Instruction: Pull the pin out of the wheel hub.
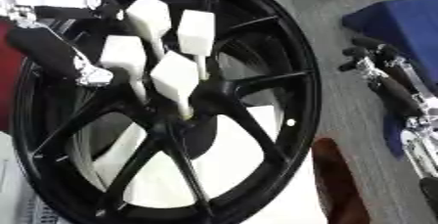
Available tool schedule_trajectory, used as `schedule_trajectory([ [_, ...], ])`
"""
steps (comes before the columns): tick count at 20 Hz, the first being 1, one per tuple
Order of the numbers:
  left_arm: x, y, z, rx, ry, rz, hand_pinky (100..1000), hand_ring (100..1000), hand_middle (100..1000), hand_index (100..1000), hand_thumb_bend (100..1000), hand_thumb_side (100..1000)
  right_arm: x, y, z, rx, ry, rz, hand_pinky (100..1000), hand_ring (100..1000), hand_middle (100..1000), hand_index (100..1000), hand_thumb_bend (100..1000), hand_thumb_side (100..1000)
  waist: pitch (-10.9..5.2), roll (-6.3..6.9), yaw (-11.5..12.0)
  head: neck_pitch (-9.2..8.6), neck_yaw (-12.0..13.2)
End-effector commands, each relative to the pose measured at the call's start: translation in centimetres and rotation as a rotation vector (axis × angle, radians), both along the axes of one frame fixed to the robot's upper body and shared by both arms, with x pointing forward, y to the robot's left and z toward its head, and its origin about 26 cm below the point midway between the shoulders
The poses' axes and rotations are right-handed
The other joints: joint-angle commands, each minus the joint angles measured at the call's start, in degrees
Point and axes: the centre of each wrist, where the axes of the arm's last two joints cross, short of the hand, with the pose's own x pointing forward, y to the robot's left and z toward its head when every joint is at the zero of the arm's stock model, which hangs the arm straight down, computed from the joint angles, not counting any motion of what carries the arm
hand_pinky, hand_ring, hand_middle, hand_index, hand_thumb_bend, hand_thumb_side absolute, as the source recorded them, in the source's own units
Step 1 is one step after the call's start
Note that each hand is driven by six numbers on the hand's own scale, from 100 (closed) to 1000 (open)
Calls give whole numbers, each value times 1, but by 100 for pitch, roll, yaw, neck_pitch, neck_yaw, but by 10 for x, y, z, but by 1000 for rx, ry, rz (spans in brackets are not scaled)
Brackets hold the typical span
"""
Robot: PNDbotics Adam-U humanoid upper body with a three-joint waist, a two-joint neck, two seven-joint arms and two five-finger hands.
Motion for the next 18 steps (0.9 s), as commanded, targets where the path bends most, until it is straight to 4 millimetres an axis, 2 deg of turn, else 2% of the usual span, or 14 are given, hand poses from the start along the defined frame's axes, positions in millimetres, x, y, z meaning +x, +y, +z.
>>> schedule_trajectory([
  [1,-1,1,7,9,-33,-4,695,585,553,696,283,228,0,-2,5,-15,-16,0,937,659,715,833,100,495,-110,-24,-4,-28,-10],
  [3,-1,0,7,15,-44,-8,686,565,531,674,259,201,0,-2,5,-14,-15,0,937,659,715,833,100,497,-111,-26,-3,-21,-10],
  [11,-7,5,15,-93,-111,12,641,457,407,531,124,215,-1,-3,3,-10,-11,-3,938,659,716,834,100,500,-118,-34,6,-3,-28],
  [18,-44,45,47,-293,-231,38,628,405,349,469,100,175,-3,-7,4,-17,-18,-21,939,660,716,834,100,497,-133,-32,83,39,-149],
])
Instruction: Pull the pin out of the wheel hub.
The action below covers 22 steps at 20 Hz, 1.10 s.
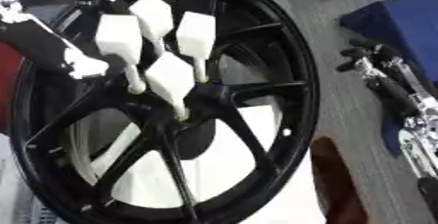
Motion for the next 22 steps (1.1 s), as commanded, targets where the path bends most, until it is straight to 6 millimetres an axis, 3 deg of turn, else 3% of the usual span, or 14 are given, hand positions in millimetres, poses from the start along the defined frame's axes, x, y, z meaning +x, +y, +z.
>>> schedule_trajectory([
  [1,-23,33,34,-116,-108,48,629,403,348,468,100,166,-2,-5,8,-23,-29,-14,939,660,716,834,100,496,-133,-19,36,42,-91],
  [4,-35,78,52,-240,-161,133,631,404,349,471,100,158,-4,-8,10,-31,-37,-25,939,660,716,835,100,491,-133,-14,88,53,-138],
  [7,-37,118,52,-361,-194,243,637,415,361,487,100,165,-5,-10,13,-33,-48,-38,939,659,716,834,100,487,-131,-15,159,90,-113],
  [11,-22,171,25,-542,-139,439,643,419,366,497,100,194,-4,-9,16,-18,-63,-42,940,659,716,835,100,480,-133,-51,206,40,-85],
  [14,-15,206,-5,-719,-86,558,652,431,380,516,100,264,-3,-9,18,-9,-74,-43,940,659,716,835,100,476,-157,-81,214,22,-111],
  [18,-11,241,-46,-886,-18,690,666,456,410,550,100,319,-3,-10,18,3,-75,-47,940,659,716,835,100,476,-191,-99,265,6,-160],
  [19,-11,246,-53,-902,-13,709,749,581,541,652,189,419,-3,-10,18,4,-75,-47,940,658,716,835,100,475,-200,-104,273,2,-168],
  [21,-10,256,-68,-921,-11,720,828,762,686,780,304,477,-2,-9,18,8,-74,-44,940,659,716,835,100,474,-222,-121,280,-6,-182],
  [22,-9,260,-74,-927,-14,725,832,784,717,801,341,525,-3,-9,18,9,-74,-44,940,659,716,835,100,474,-230,-131,277,-5,-180],
])
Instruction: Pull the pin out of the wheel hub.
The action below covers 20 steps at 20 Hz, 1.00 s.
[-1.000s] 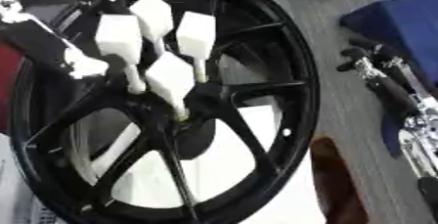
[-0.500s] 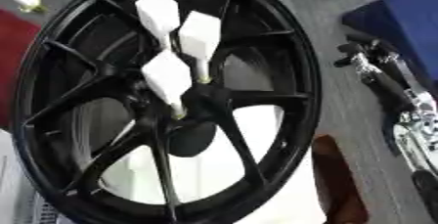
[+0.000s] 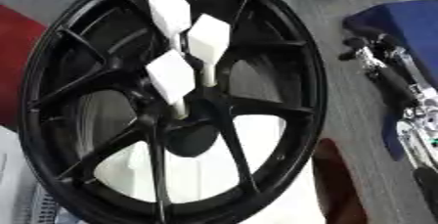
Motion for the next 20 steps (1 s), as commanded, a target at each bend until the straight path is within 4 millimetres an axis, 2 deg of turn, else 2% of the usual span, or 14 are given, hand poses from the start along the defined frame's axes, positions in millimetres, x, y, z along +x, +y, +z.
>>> schedule_trajectory([
  [1,-3,17,0,-11,-49,37,849,804,756,826,408,614,-1,-2,10,-10,-30,2,940,658,716,835,100,473,-183,-14,1,-49,-13],
  [3,-2,22,-7,-17,-58,57,850,805,759,834,434,643,-1,-2,10,-8,-28,3,939,658,716,834,100,474,-191,-31,-8,-51,9],
  [8,1,21,-12,-41,-87,52,821,773,721,809,367,647,0,0,9,-4,-25,11,939,658,716,835,100,474,-204,-48,-10,-58,-1],
  [11,0,15,-10,-84,-128,69,771,666,591,741,284,612,0,-1,10,-7,-26,12,939,658,715,834,100,471,-208,-45,-18,-56,8],
  [15,2,-5,-16,-128,-184,91,757,642,569,720,258,605,1,0,13,-17,-32,23,939,658,715,834,100,466,-212,-34,-42,-40,57],
  [20,4,-47,-31,-236,-199,-6,754,633,560,714,247,628,2,2,15,-10,-37,38,939,658,715,834,100,465,-209,-79,-92,-52,76],
])
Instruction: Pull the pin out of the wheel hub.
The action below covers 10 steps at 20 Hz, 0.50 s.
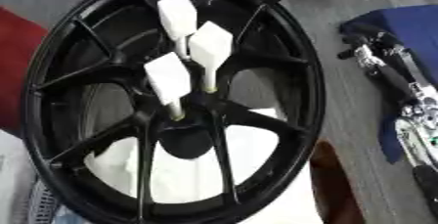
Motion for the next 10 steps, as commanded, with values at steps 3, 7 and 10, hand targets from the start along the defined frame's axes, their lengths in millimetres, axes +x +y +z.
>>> schedule_trajectory([
  [3,-7,-37,5,-47,-52,-107,753,631,557,713,248,634,-1,0,11,-12,-32,19,938,658,715,834,100,463,-164,-45,-21,-62,51],
  [7,-13,-59,0,-100,-70,-173,754,631,557,713,252,644,0,2,13,-7,-39,25,938,658,715,834,100,460,-157,-75,-23,-81,90],
  [10,-16,-66,-6,-139,-65,-169,752,628,554,711,252,646,1,2,13,-4,-42,30,938,658,715,834,100,459,-149,-90,-26,-88,106],
])
